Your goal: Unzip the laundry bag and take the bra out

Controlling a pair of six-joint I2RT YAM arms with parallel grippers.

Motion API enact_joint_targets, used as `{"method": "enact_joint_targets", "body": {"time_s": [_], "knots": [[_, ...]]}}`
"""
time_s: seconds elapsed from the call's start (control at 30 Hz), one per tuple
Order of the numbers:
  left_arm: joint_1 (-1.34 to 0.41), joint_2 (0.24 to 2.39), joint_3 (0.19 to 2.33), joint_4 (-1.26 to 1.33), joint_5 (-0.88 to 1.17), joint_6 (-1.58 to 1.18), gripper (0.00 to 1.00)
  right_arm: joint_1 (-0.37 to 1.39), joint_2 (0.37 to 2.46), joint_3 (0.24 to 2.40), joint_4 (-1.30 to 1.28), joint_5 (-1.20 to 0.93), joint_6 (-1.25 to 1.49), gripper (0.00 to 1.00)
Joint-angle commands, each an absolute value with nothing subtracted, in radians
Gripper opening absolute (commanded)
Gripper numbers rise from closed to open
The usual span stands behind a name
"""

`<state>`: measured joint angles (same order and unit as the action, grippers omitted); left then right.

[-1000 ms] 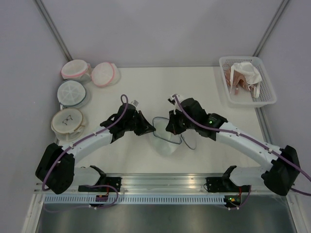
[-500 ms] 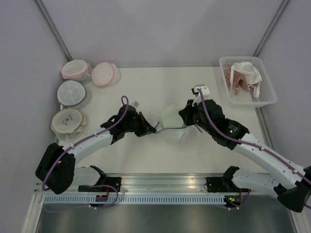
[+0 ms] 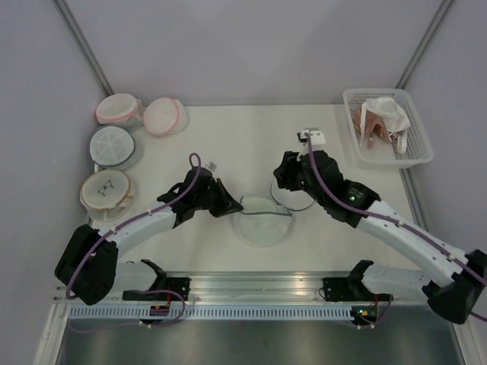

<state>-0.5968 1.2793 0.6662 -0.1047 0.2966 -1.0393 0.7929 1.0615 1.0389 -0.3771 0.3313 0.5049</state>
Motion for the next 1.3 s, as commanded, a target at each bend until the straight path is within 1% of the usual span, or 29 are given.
{"method": "enact_joint_targets", "body": {"time_s": [0.0,0.13,0.33,0.43,0.47,0.53,0.57,0.6,0.63,0.67,0.8,1.03,1.27], "knots": [[-0.597,1.259,0.669,-0.095,0.302,-1.051,0.02,0.795,1.199,1.054,-0.425,0.148,0.451,0.5],[-0.597,1.25,0.663,-0.095,0.307,-1.052,0.02,0.795,1.313,1.013,-0.327,0.097,0.404,0.49],[-0.597,1.243,0.657,-0.095,0.305,-1.052,0.02,0.795,1.538,1.026,-0.262,0.005,0.387,0.48],[-0.597,1.243,0.655,-0.094,0.308,-1.052,0.02,0.798,1.626,1.022,-0.232,-0.026,0.367,0.52],[-0.595,1.243,0.653,-0.094,0.308,-1.054,0.02,0.798,1.664,1.025,-0.226,-0.031,0.361,0.54],[-0.597,1.243,0.652,-0.094,0.308,-1.051,0.02,0.796,1.699,1.026,-0.213,-0.041,0.35,0.55],[-0.597,1.243,0.652,-0.095,0.307,-1.051,0.02,0.796,1.721,1.025,-0.207,-0.061,0.347,0.48],[-0.595,1.243,0.65,-0.094,0.308,-1.051,0.02,0.798,1.727,1.02,-0.187,-0.077,0.35,0.37],[-0.597,1.241,0.65,-0.094,0.307,-1.051,0.02,0.796,1.73,1.016,-0.186,-0.084,0.35,0.23],[-0.595,1.241,0.65,-0.094,0.307,-1.051,0.02,0.796,1.73,1.017,-0.192,-0.092,0.354,0.01],[-0.597,1.241,0.65,-0.095,0.307,-1.051,0.02,0.796,1.66,0.997,-0.209,-0.062,0.362,0.0],[-0.597,1.247,0.646,-0.091,0.305,-1.051,0.02,0.796,1.433,0.999,-0.288,0.023,0.362,0.0],[-0.595,1.247,0.637,-0.086,0.308,-1.052,0.02,0.795,1.324,1.028,-0.357,0.084,0.353,0.0]]}}
